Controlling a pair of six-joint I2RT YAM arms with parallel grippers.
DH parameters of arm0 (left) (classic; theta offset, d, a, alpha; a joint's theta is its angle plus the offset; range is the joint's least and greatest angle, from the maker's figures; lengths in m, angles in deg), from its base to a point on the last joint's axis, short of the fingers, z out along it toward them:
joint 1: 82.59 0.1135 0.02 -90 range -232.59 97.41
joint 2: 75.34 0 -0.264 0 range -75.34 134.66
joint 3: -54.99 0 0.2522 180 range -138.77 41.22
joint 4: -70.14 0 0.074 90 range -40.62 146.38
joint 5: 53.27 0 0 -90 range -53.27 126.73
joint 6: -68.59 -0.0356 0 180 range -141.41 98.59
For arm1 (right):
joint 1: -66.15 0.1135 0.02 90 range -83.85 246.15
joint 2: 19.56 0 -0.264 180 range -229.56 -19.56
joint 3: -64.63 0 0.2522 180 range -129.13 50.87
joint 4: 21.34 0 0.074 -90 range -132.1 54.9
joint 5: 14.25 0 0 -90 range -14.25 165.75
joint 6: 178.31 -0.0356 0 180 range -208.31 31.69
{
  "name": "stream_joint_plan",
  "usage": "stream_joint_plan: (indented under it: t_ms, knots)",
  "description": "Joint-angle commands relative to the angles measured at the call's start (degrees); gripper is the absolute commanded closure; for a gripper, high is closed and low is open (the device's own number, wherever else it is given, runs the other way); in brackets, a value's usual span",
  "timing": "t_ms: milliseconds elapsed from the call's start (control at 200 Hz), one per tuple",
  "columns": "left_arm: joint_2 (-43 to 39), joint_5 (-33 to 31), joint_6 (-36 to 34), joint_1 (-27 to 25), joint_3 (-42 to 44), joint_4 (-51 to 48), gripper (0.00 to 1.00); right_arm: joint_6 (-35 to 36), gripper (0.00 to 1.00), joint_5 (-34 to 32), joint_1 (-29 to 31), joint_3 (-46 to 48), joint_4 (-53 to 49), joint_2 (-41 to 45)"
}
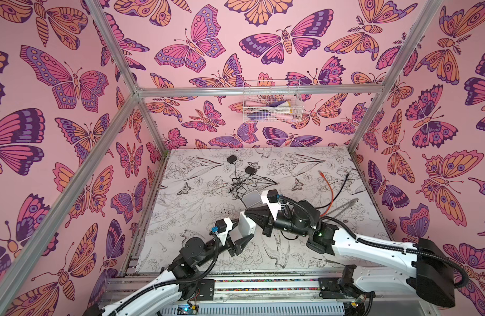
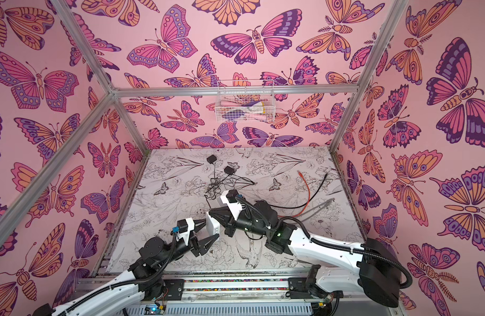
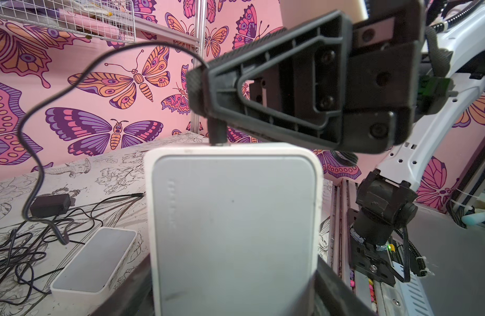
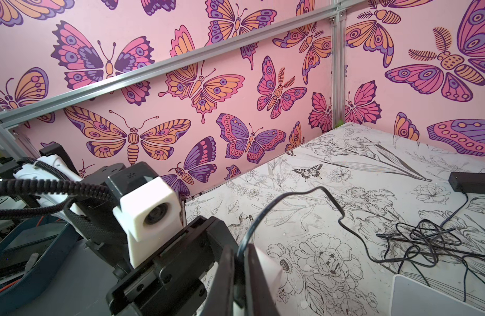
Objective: Insert the plug into the switch port
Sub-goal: 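Push the barrel plug down into the switch port with the right gripper, then press the plug fully in with the right gripper while the left holds the switch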
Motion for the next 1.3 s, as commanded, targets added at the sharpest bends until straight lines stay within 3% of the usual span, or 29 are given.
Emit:
stream_joint_plan:
  t_ms: [0, 651, 902, 1127, 1298]
  knots:
    - [-4.8, 2.2, -3.1, -0.4, -5.8, 26.6, 1.0, 0.7, 1.0, -0.7, 1.3, 5.0, -19.7, -5.4]
    - [-8.4, 1.7, -4.6, -0.4, -6.7, 26.6, 1.0, 1.3, 1.0, -4.8, 4.3, 5.7, -25.8, -8.3]
    - [-8.3, -0.9, -4.9, -0.4, -5.6, 31.7, 1.0, 0.6, 1.0, -5.4, 4.9, 6.0, -25.4, -8.8]
    - [-9.2, -2.0, -6.8, -0.4, -5.7, 32.5, 1.0, -0.4, 1.0, -10.3, 6.0, 4.2, -31.2, -10.7]
    - [-9.8, -2.2, -7.4, -0.4, -5.8, 33.0, 1.0, -0.7, 1.0, -9.5, 6.4, 5.0, -31.1, -10.9]
